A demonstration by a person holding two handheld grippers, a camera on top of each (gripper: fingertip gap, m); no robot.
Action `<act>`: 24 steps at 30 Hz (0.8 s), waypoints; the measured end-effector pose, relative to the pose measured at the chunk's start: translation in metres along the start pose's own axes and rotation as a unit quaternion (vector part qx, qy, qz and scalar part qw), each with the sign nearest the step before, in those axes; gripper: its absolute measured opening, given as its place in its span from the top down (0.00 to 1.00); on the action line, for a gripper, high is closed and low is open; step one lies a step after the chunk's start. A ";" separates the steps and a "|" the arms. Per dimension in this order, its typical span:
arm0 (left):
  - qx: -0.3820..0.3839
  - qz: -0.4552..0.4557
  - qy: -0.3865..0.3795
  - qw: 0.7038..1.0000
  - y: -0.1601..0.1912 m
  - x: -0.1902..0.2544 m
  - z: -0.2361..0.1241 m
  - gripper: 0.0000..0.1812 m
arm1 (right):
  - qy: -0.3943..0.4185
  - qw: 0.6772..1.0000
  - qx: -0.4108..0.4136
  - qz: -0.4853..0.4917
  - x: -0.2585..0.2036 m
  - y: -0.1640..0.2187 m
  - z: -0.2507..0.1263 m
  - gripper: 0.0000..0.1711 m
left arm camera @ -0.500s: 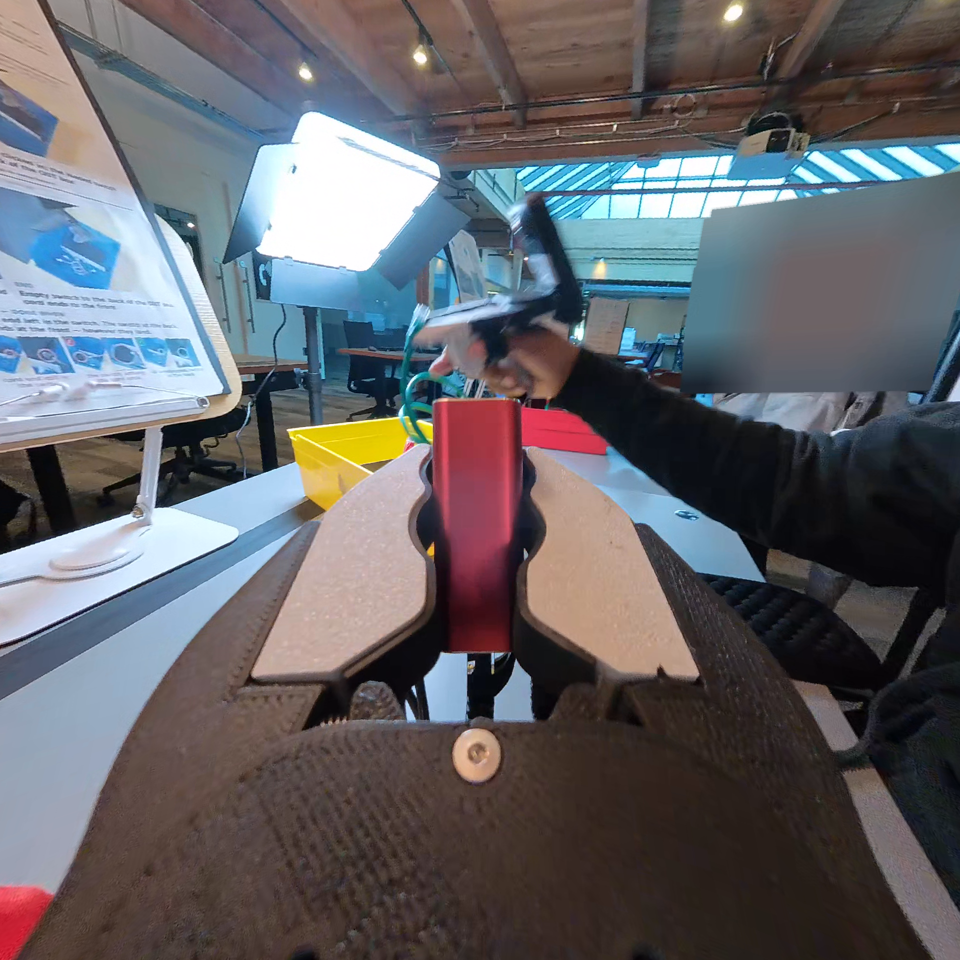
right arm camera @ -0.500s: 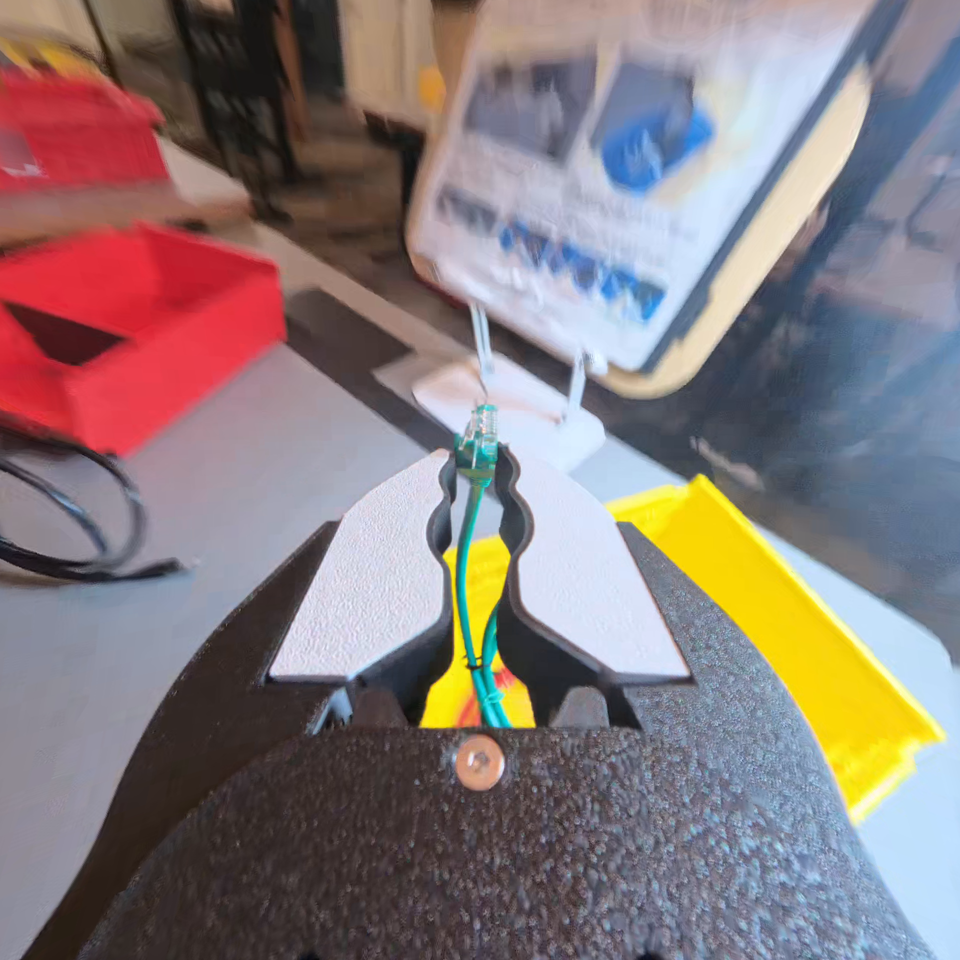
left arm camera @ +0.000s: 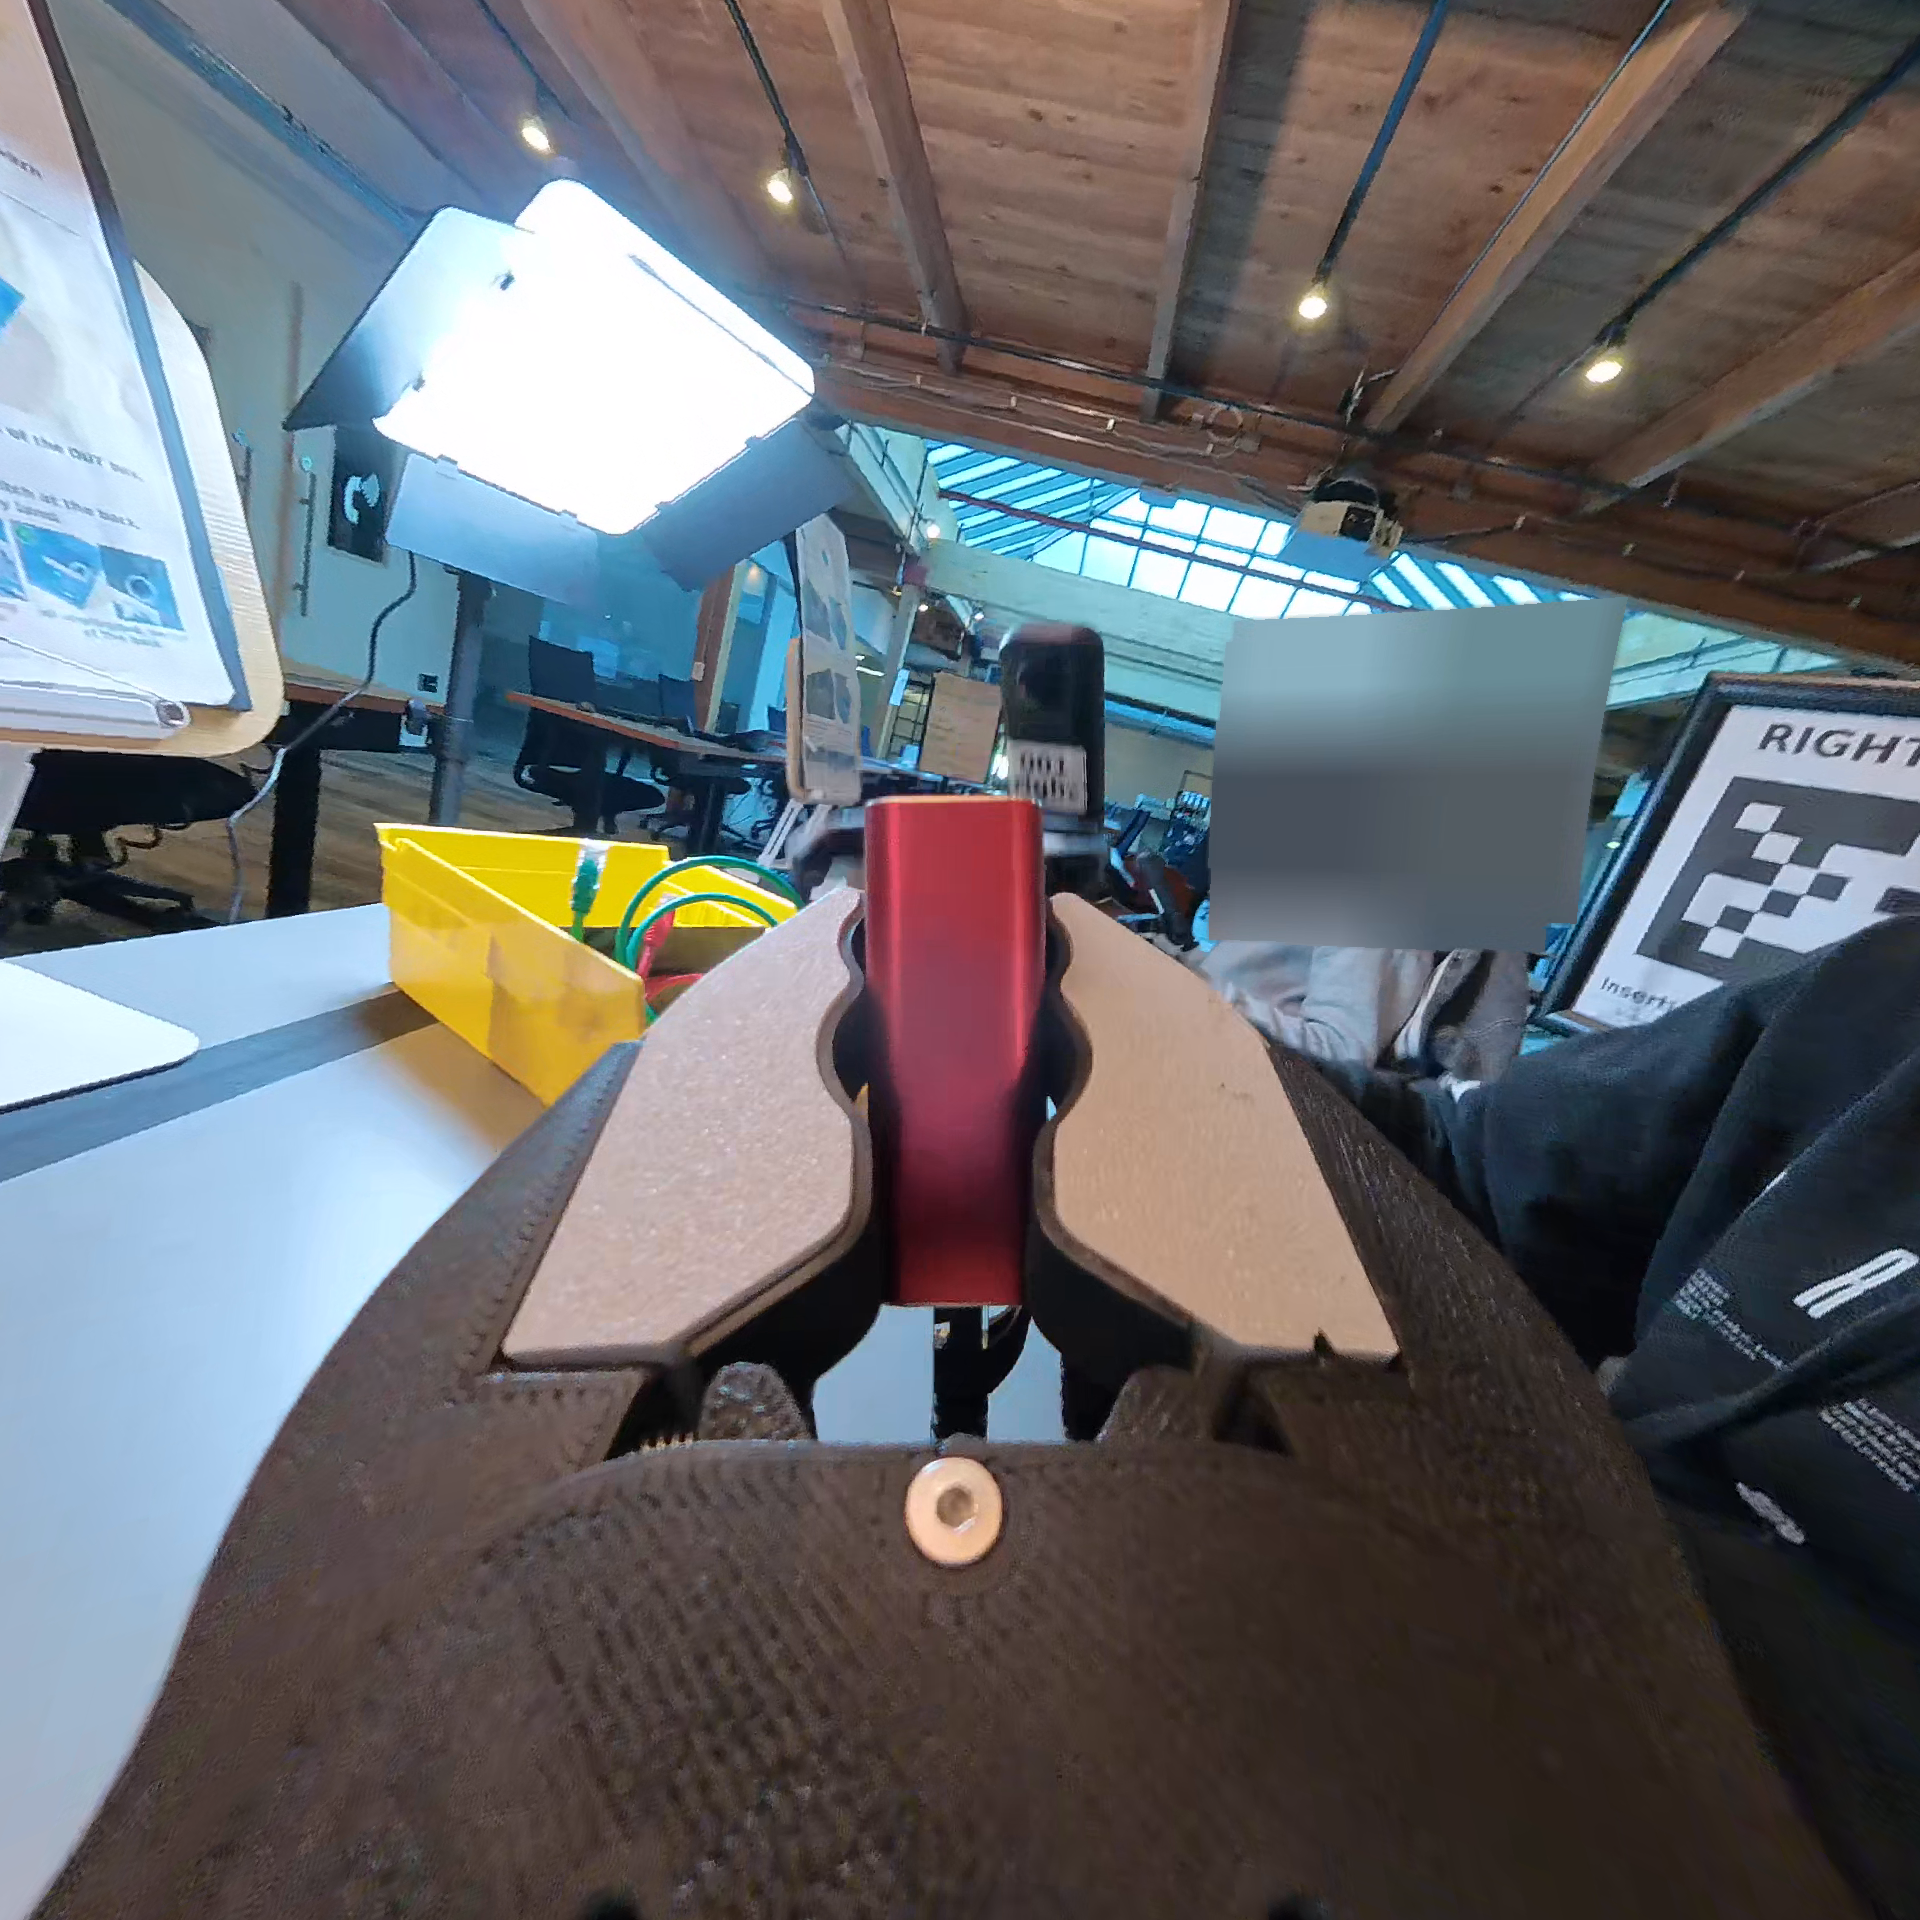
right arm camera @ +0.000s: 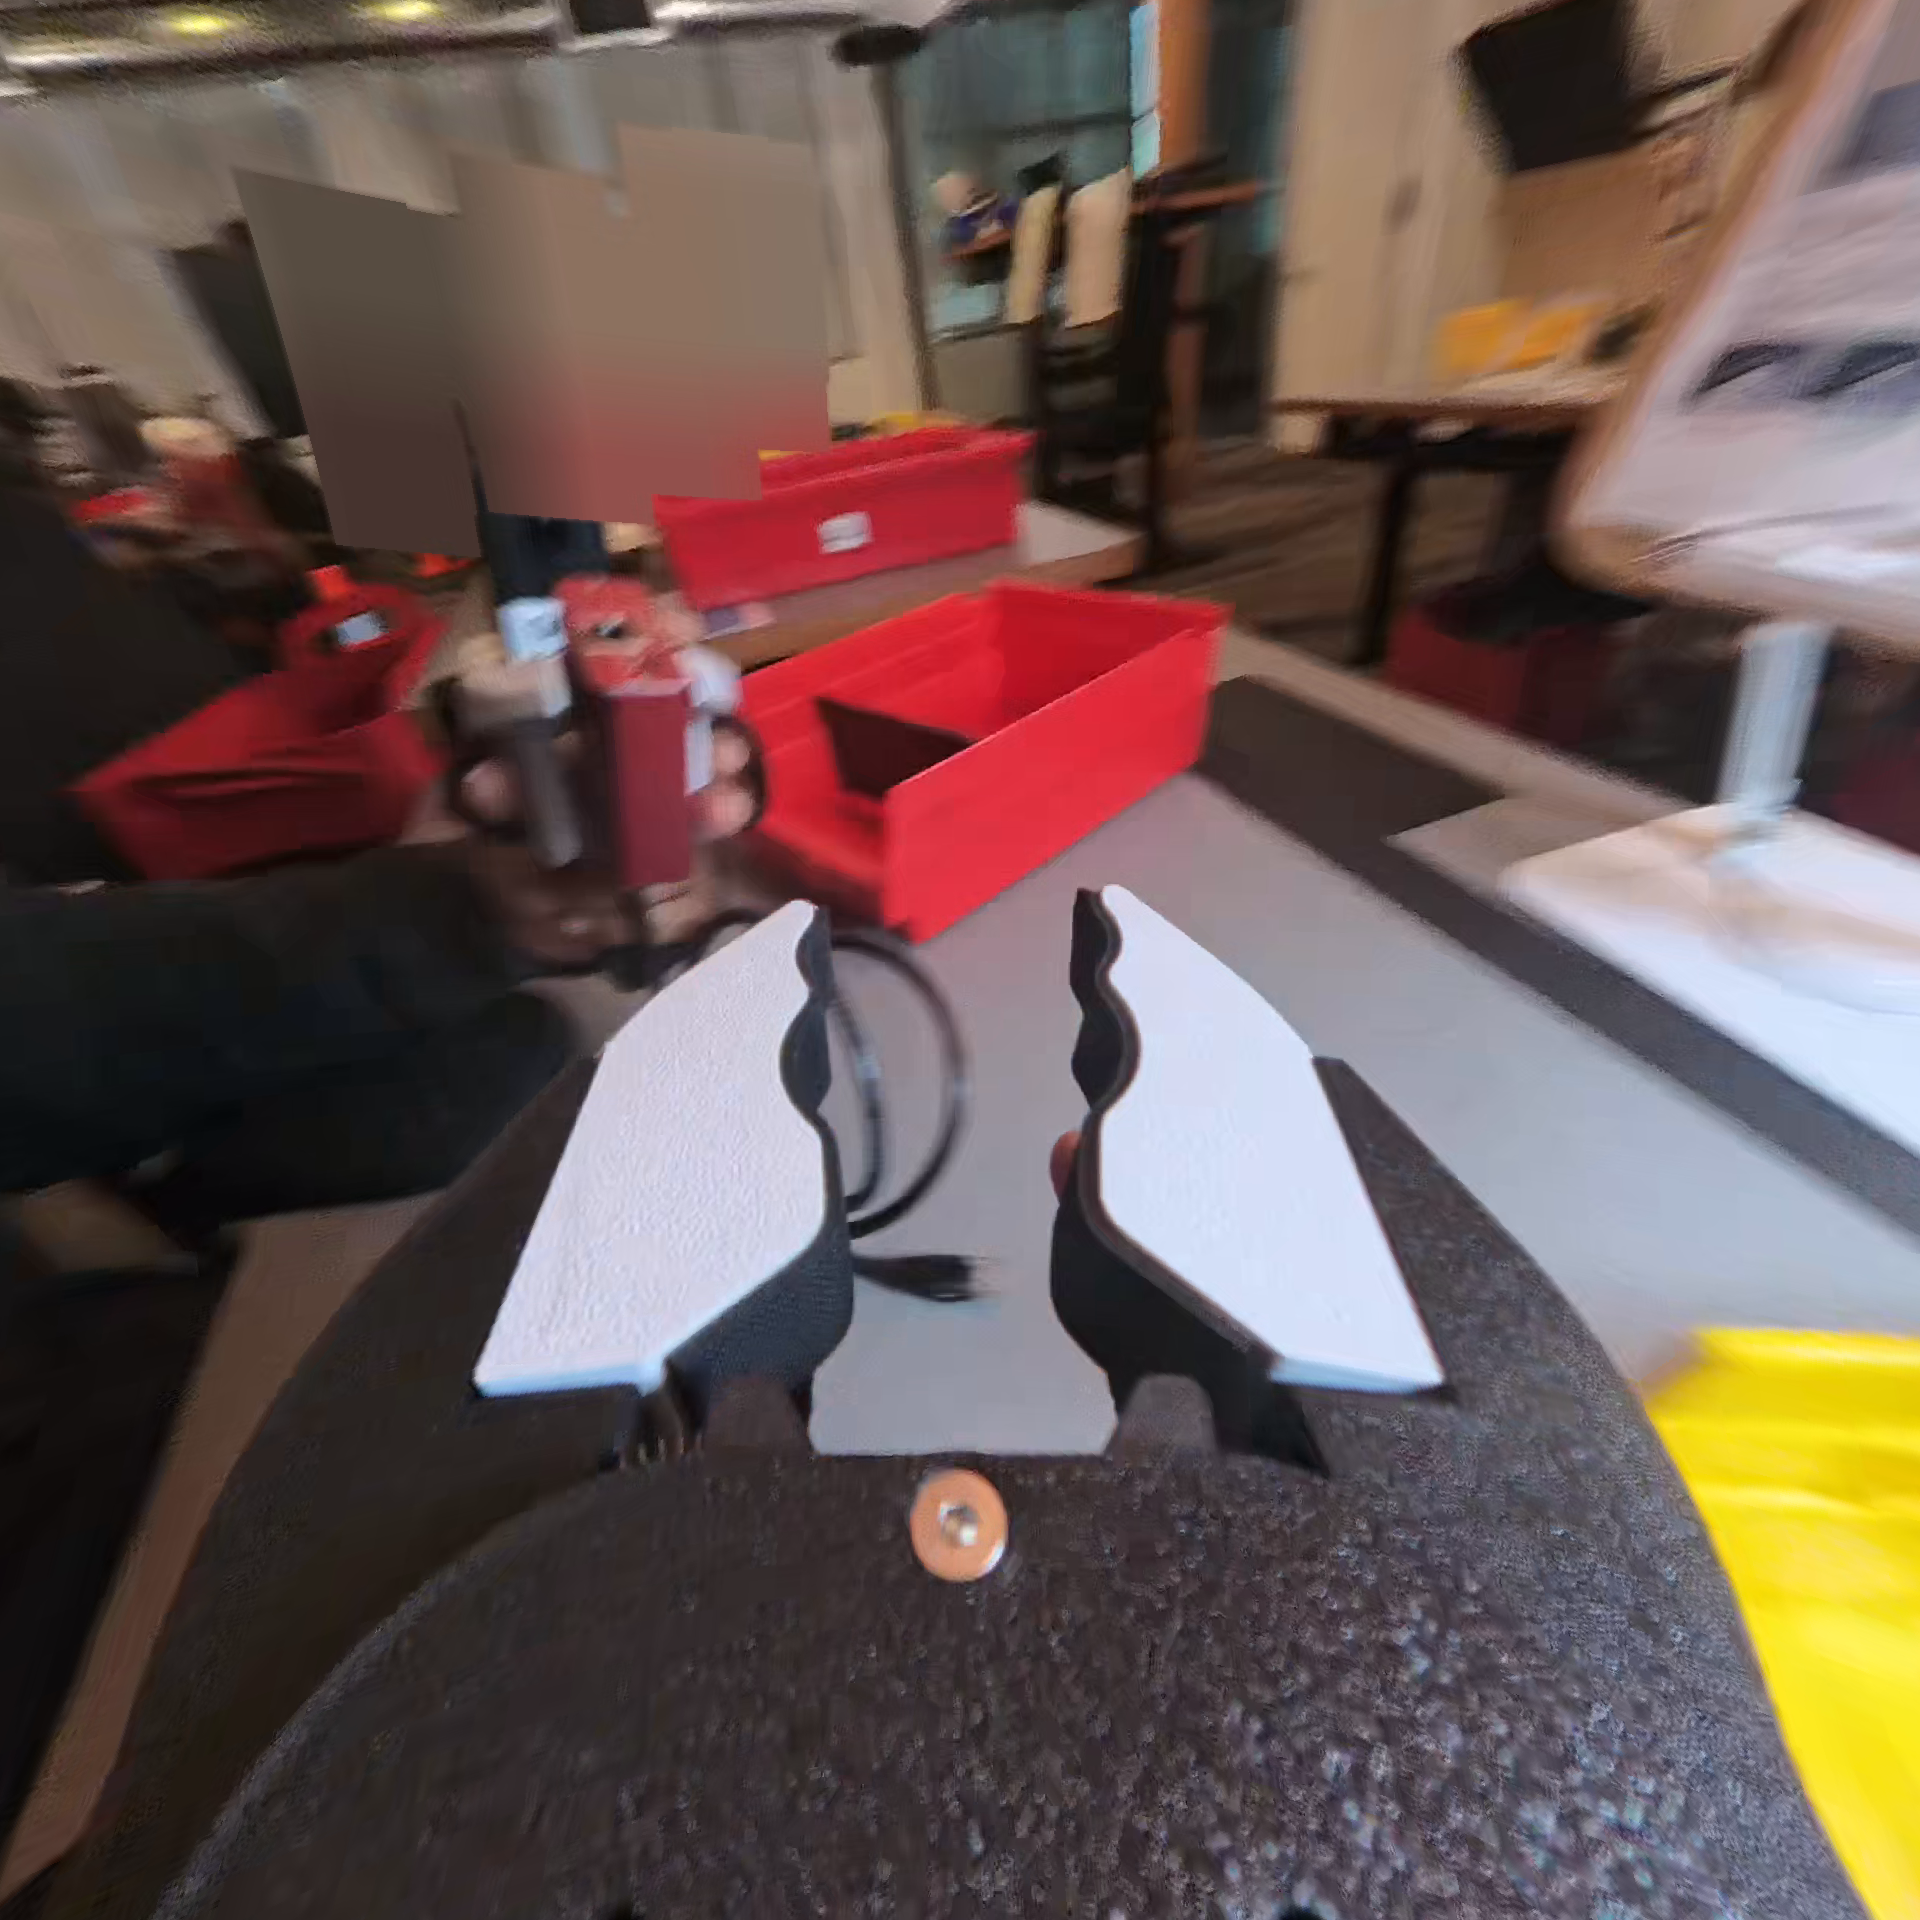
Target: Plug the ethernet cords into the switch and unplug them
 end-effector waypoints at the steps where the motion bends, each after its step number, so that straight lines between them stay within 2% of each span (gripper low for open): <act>1: 0.005 -0.006 0.005 1.000 0.000 0.002 0.002 0.84 | -0.033 0.999 -0.021 0.011 -0.024 0.020 0.012 0.74; 3: 0.013 -0.018 0.013 1.000 0.001 0.007 0.006 0.84 | -0.080 0.996 -0.050 -0.001 -0.066 0.052 0.034 0.77; 5: 0.022 -0.029 0.021 0.999 0.002 0.011 0.009 0.84 | -0.104 0.992 -0.075 -0.018 -0.098 0.069 0.054 0.79; 7: 0.039 -0.050 0.036 0.997 0.001 0.017 0.011 0.84 | -0.085 0.994 -0.064 -0.027 -0.108 0.069 0.072 0.82; 10: 0.053 -0.069 0.041 0.995 0.000 0.018 0.012 0.84 | -0.125 0.990 -0.053 0.025 -0.122 0.067 0.086 0.83; 12: 0.049 -0.069 0.039 0.996 0.002 0.017 0.012 0.84 | -0.126 0.990 -0.042 0.043 -0.122 0.068 0.090 0.87; 13: 0.047 -0.074 0.040 0.995 0.004 0.016 0.012 0.84 | -0.115 0.992 -0.034 0.037 -0.120 0.069 0.091 0.94; 19: 0.017 -0.051 0.030 0.998 0.009 0.013 0.010 0.84 | -0.124 0.991 -0.051 0.013 -0.107 0.069 0.077 0.95; 24: -0.082 0.001 0.027 0.996 0.032 0.006 0.003 0.82 | -0.079 0.983 -0.154 -0.064 -0.089 0.077 0.055 0.95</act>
Point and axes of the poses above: each gripper's, where its closed fingertips meet, z out along the fingers, y out of its underside, x = y × z across the jaws, the point moved 1 cm from there along -z, back along the fingers, and after that the axes turned 8 degrees about x, right-handed, at the moved point
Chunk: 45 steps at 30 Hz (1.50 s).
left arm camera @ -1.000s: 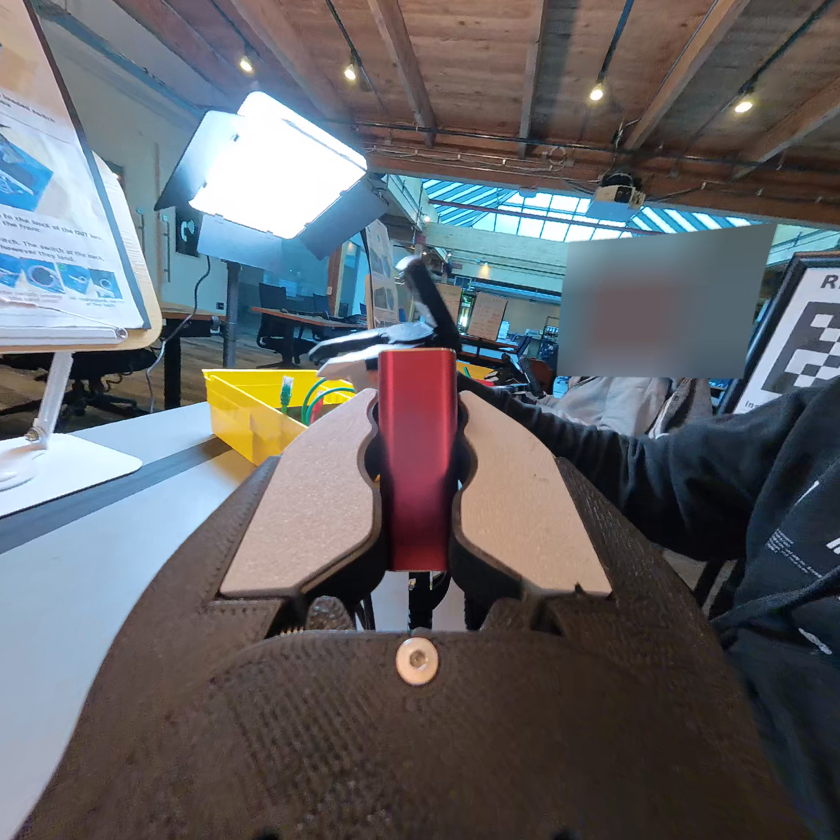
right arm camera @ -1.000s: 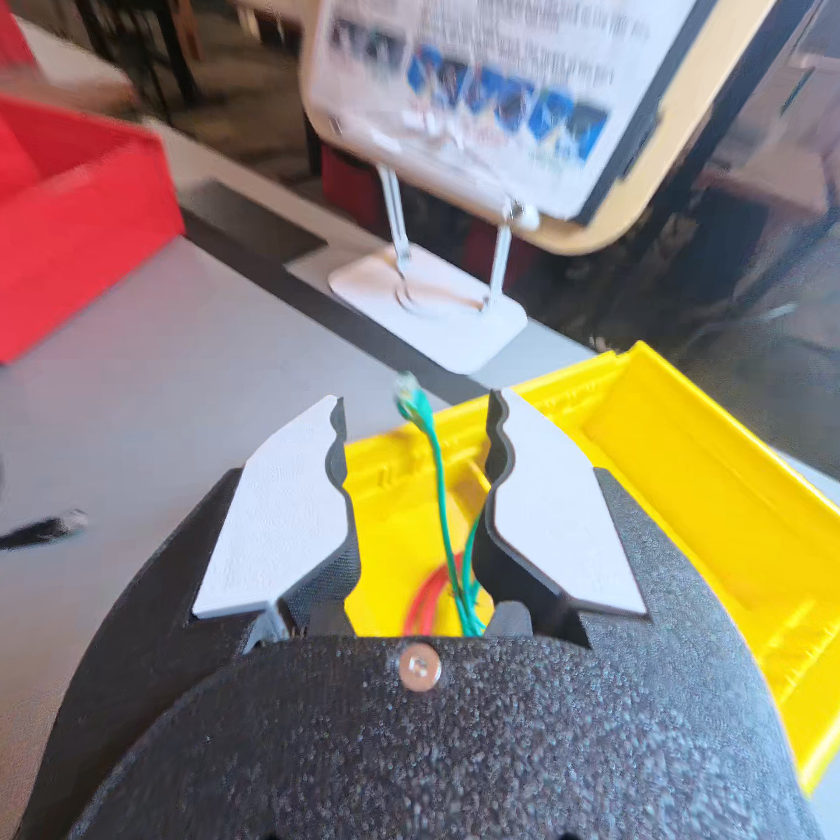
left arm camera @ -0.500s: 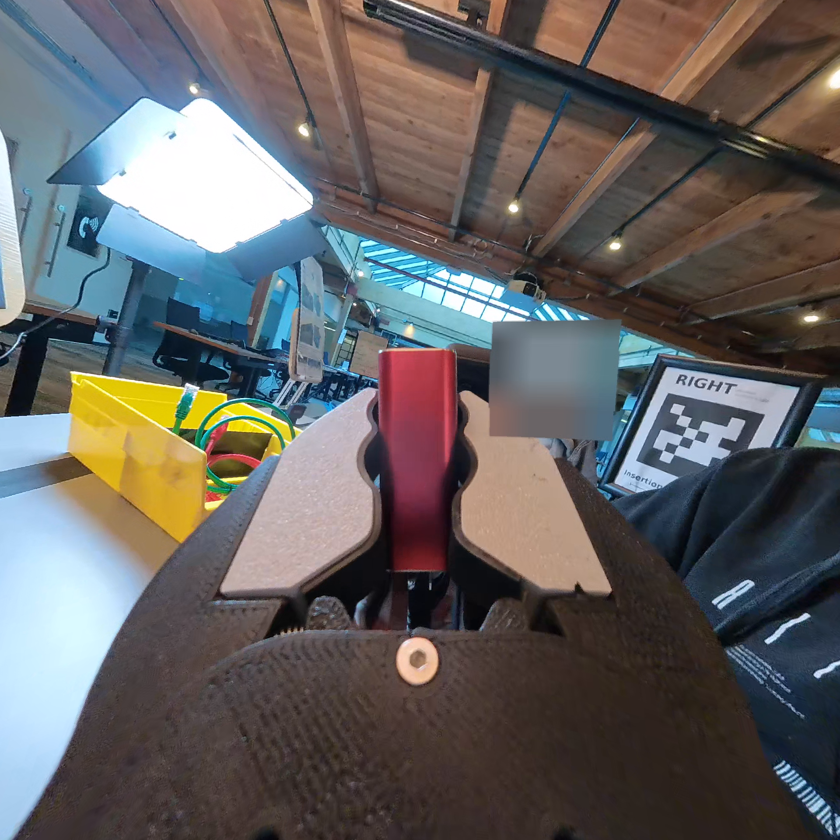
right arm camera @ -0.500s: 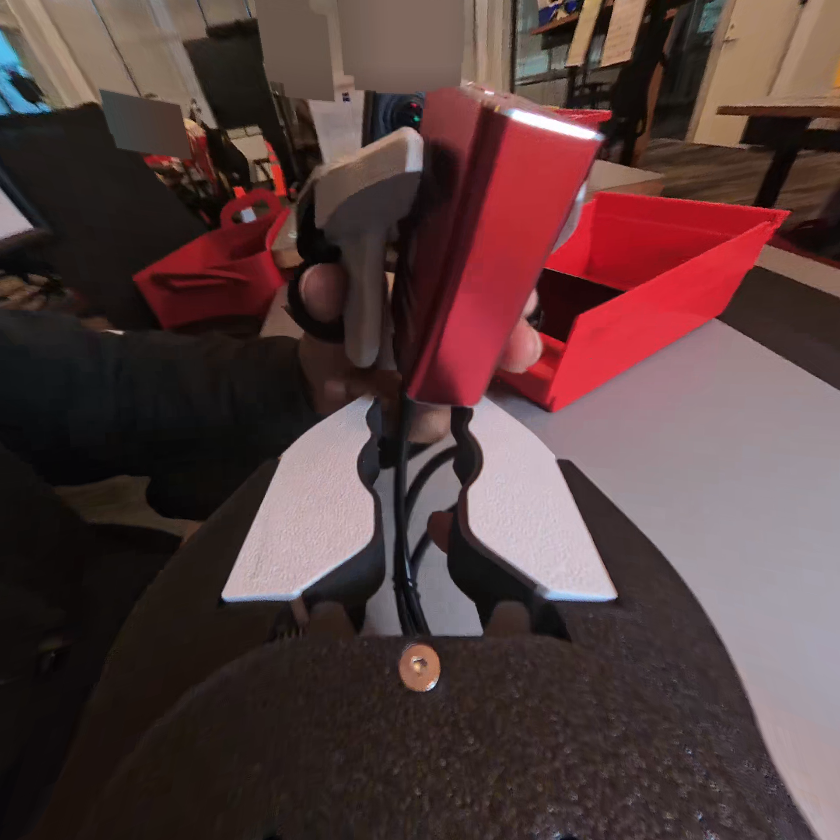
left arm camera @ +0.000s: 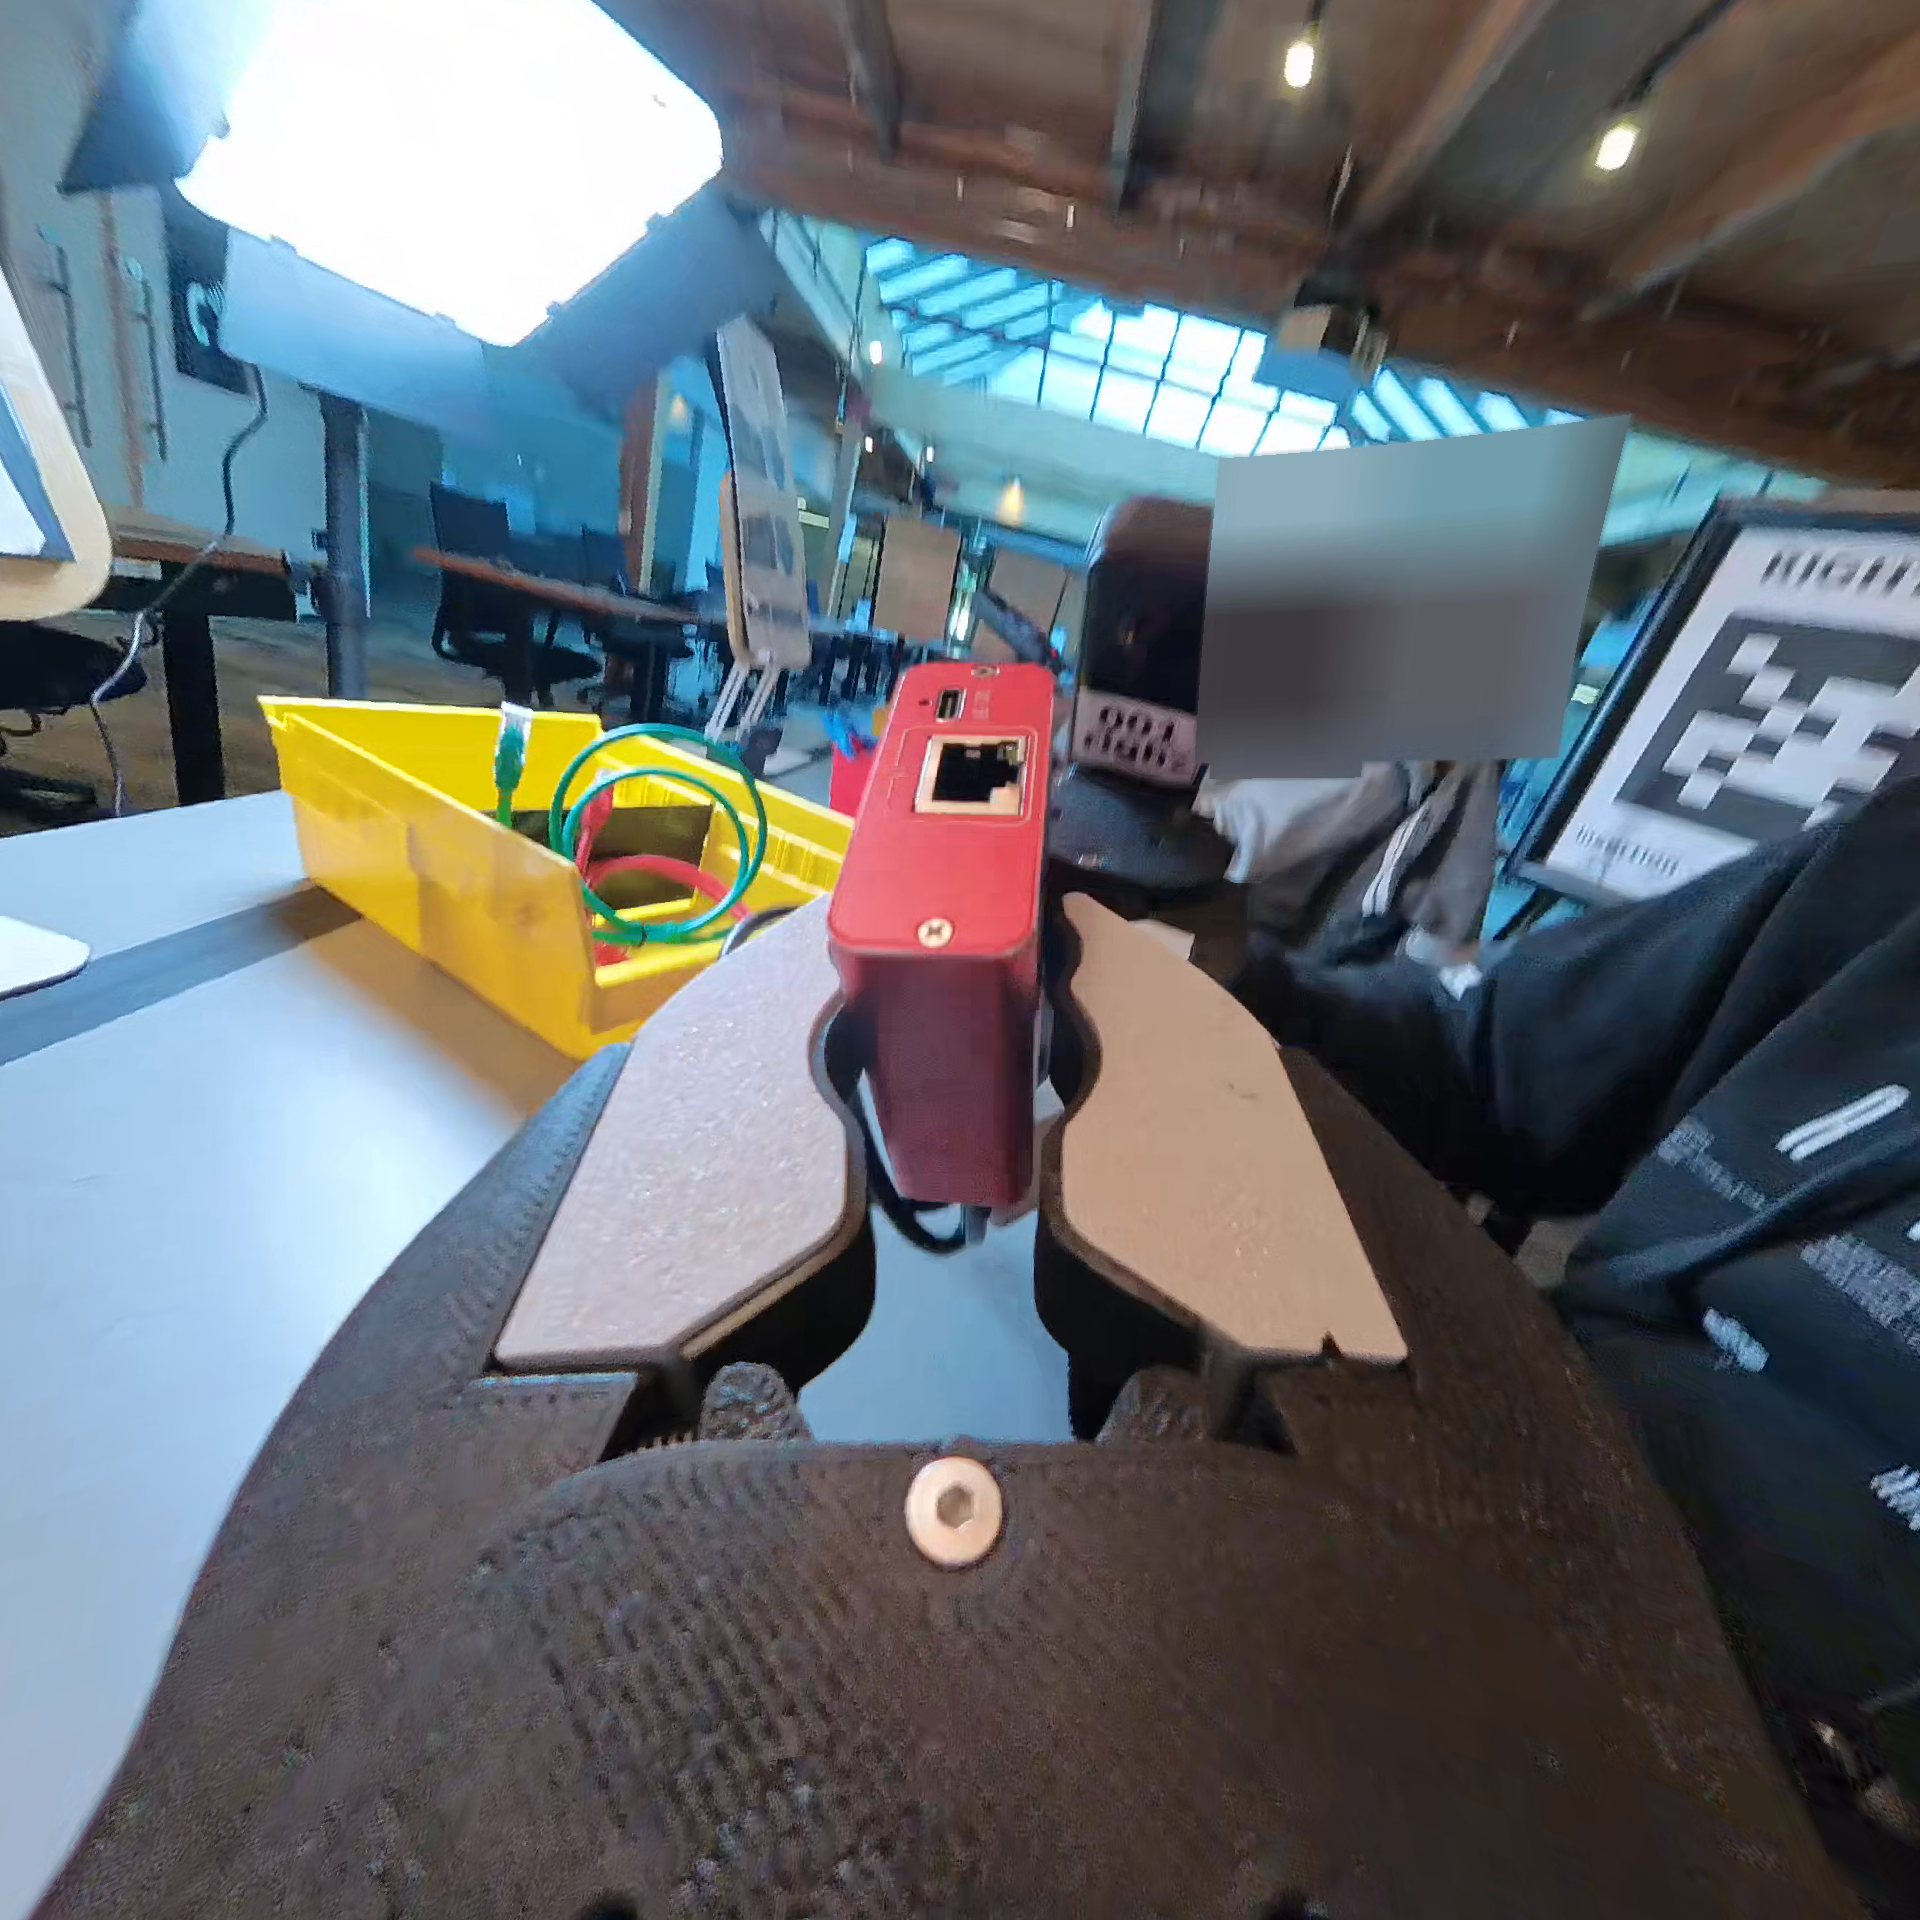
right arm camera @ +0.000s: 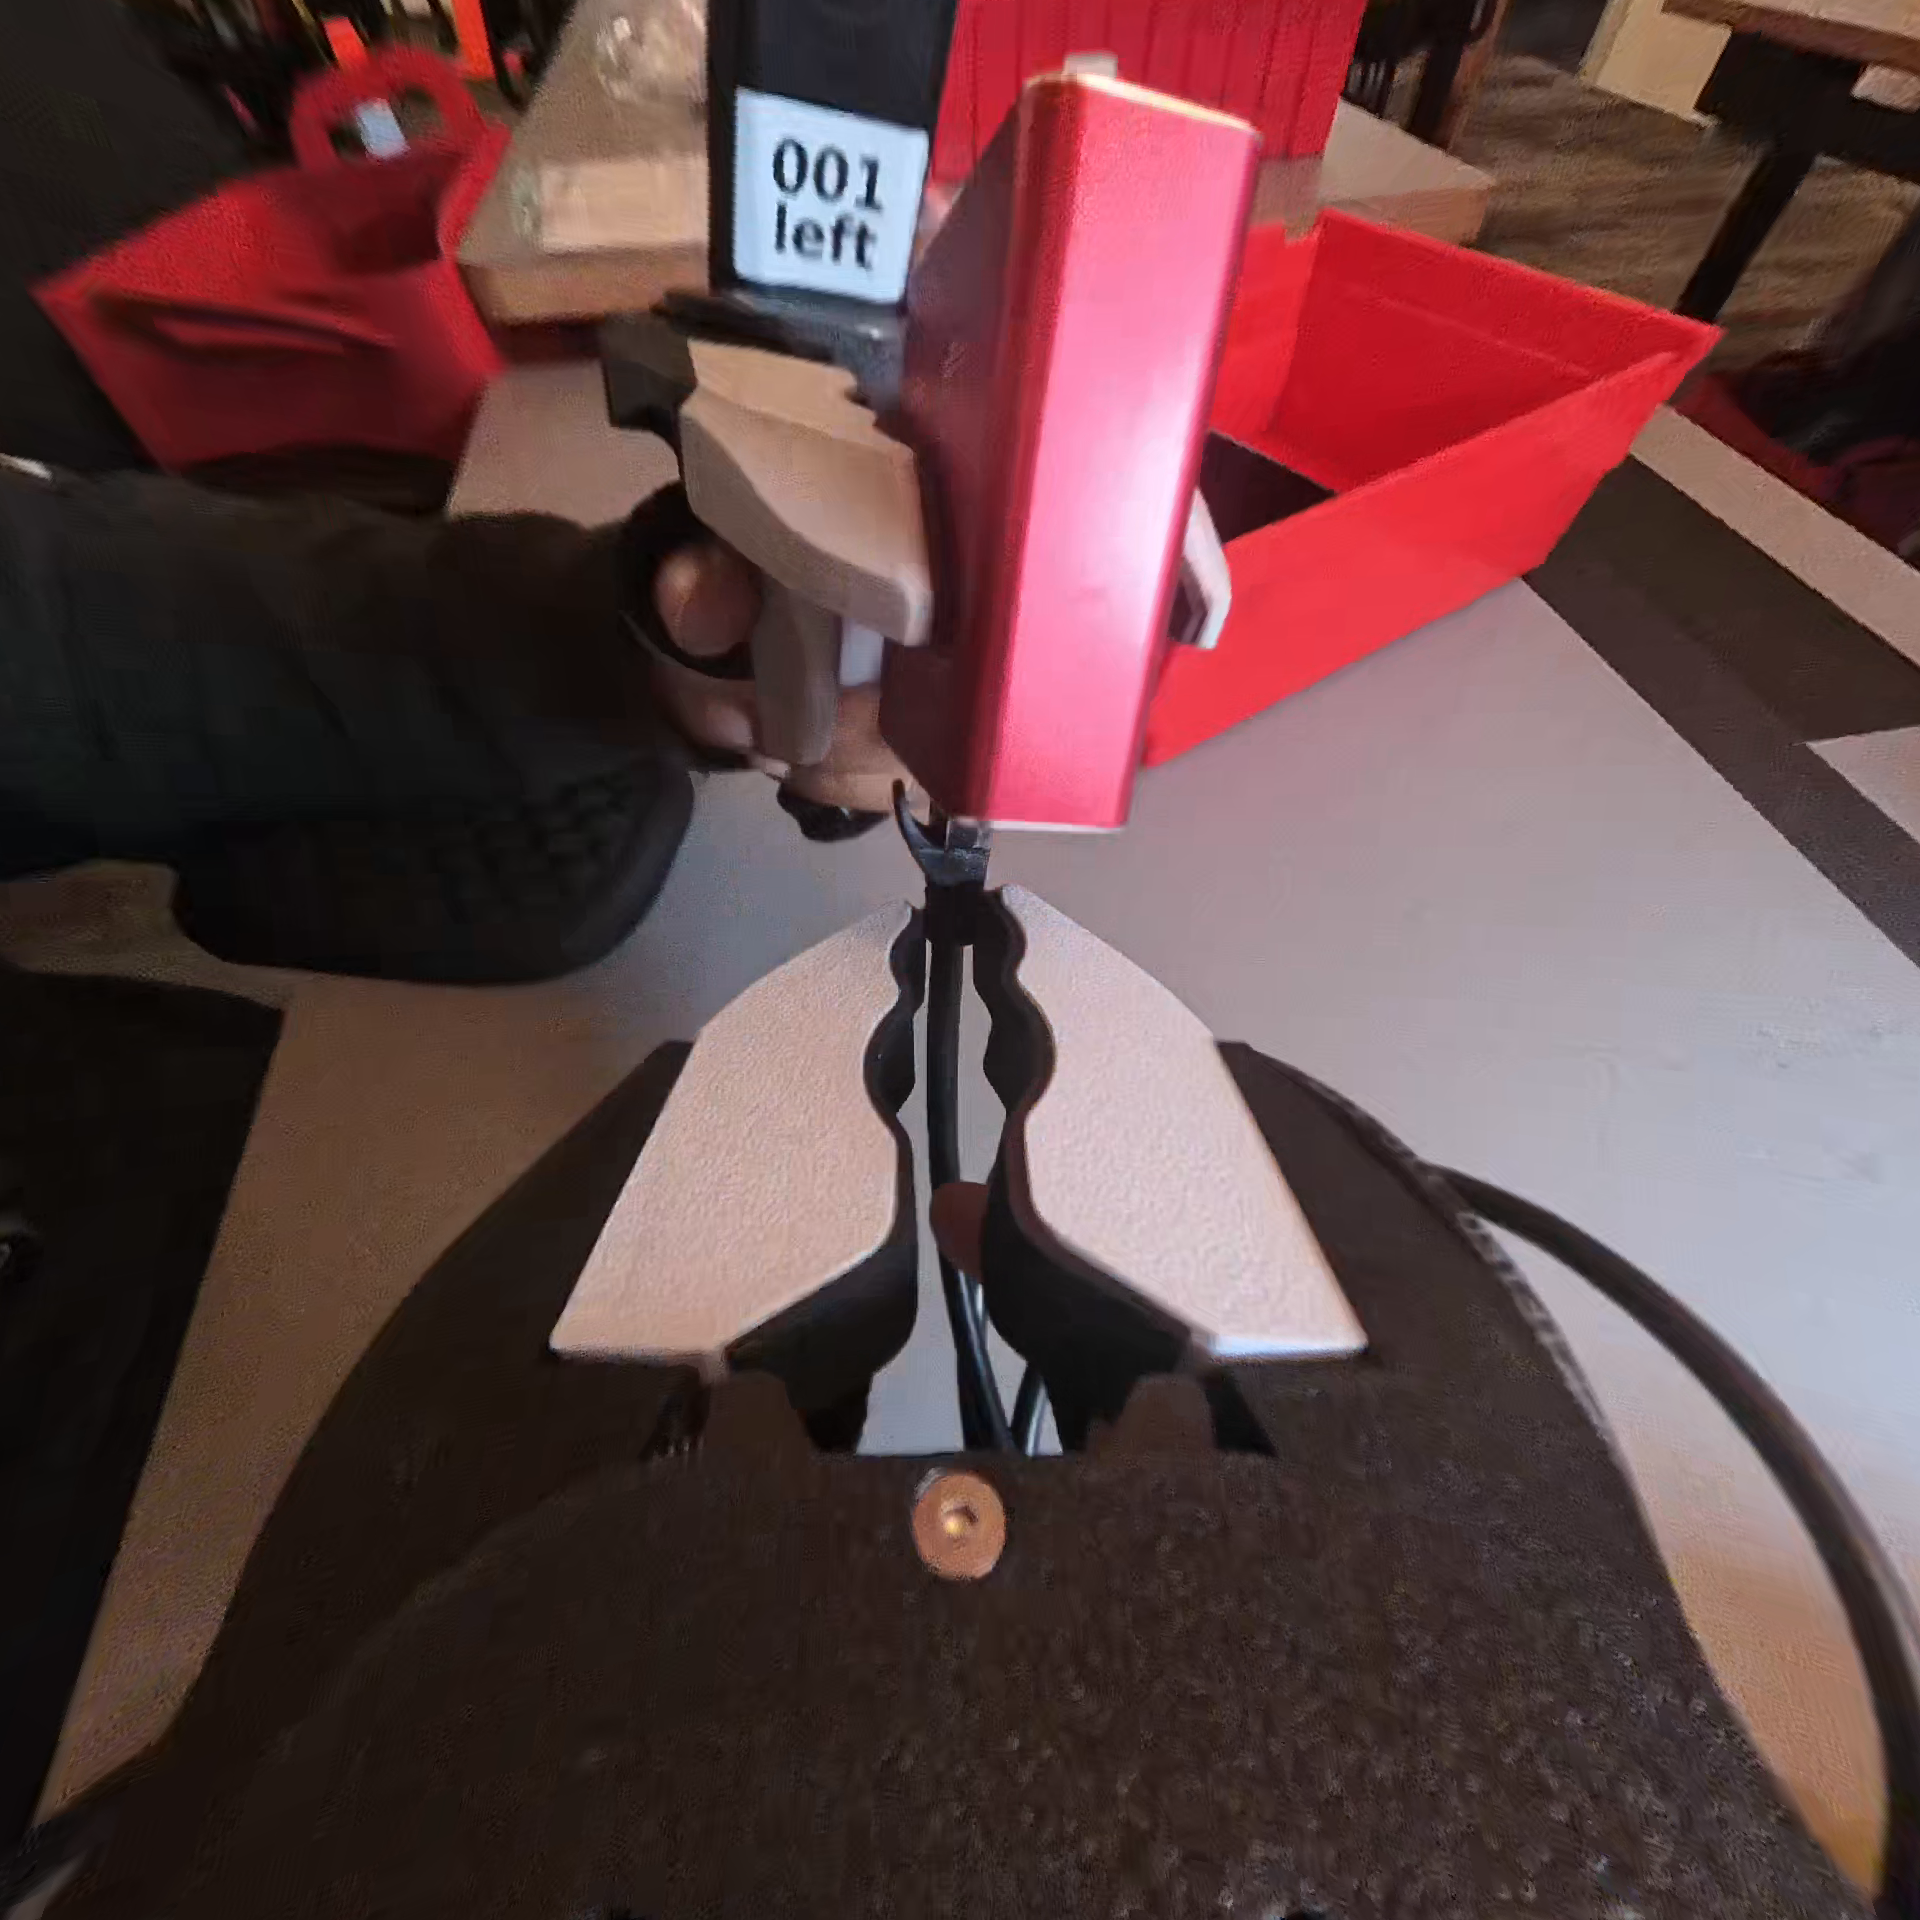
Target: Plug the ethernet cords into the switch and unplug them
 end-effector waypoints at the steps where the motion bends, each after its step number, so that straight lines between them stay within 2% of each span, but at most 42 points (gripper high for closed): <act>1: -0.019 0.014 0.001 1.000 0.006 0.001 0.001 0.82 | 0.011 1.000 -0.024 -0.016 0.001 0.005 -0.003 0.95; 4: -0.072 0.064 0.014 0.995 0.020 0.009 0.005 0.83 | 0.022 0.997 -0.061 -0.048 0.001 0.016 -0.010 0.95; 6: -0.083 0.083 0.016 0.993 0.020 0.014 0.008 0.84 | 0.012 0.998 -0.046 -0.048 0.000 0.015 -0.014 0.95; 9: -0.049 0.073 0.023 0.996 0.009 0.021 0.011 0.84 | -0.015 0.998 0.006 -0.058 -0.004 0.003 -0.021 0.95; 13: -0.005 0.044 0.035 0.998 0.000 0.024 0.011 0.84 | -0.012 0.996 0.064 -0.061 -0.006 -0.009 -0.022 0.92; 22: 0.021 0.018 0.054 0.998 -0.001 0.029 0.014 0.84 | -0.032 0.991 0.124 -0.032 -0.016 -0.023 -0.020 0.92; 28: 0.009 0.026 0.043 0.999 0.000 0.027 0.013 0.84 | -0.023 0.994 0.111 0.004 -0.013 -0.025 -0.022 0.91; 36: -0.015 0.122 0.017 0.992 -0.007 0.039 0.017 0.84 | -0.013 0.995 0.095 0.026 -0.017 -0.027 -0.018 0.91; 39: -0.018 0.124 0.015 0.992 -0.007 0.038 0.017 0.84 | -0.013 0.994 0.099 0.038 -0.017 -0.026 -0.016 0.91; 45: -0.039 0.136 -0.003 0.990 -0.006 0.033 0.018 0.84 | -0.068 0.985 0.109 0.113 -0.016 -0.023 -0.011 0.90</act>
Point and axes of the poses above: each gripper's, where its closed fingertips meet, z out along the fingers, y out of its underside, x = y × z across the jaws, the point moved 1 cm from there along -z, back along the fingers, and after that the axes turned 8 degrees about x, right-handed, at the moved point
